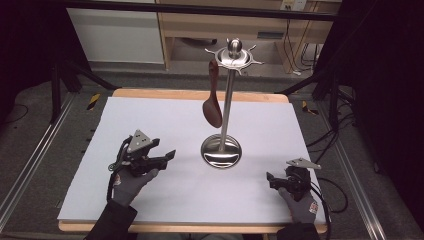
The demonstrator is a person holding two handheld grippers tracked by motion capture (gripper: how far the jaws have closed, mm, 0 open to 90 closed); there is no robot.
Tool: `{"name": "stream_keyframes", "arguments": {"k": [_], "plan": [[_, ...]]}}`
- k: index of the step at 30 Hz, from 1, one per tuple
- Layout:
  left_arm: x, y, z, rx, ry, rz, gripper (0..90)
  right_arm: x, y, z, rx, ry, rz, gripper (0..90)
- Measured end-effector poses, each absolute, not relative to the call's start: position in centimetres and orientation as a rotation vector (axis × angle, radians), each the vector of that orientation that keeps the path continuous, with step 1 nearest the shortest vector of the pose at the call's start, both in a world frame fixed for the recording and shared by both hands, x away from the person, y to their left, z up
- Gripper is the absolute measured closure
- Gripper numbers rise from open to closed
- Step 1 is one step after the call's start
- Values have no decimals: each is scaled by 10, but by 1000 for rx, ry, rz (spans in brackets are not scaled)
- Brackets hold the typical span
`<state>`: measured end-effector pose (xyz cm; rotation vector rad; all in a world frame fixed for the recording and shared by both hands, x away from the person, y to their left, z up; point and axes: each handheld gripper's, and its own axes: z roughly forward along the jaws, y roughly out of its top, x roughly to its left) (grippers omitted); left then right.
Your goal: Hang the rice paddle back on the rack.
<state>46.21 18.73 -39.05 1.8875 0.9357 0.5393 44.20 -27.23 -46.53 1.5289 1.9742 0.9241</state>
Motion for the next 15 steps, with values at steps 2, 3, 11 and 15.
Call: {"name": "stream_keyframes", "arguments": {"k": [2,3,11,15], "plan": [[461,193,-396,1882,952,543,286,442,-272,-465,1530,1974,919,112],[460,195,-398,1879,961,547,282,442,-272,-466,1529,1976,912,111],[454,224,-431,1900,1060,566,272,442,-273,-467,1529,1977,886,111],[452,237,-443,1889,1108,579,268,442,-274,-468,1526,1977,877,111]]}}
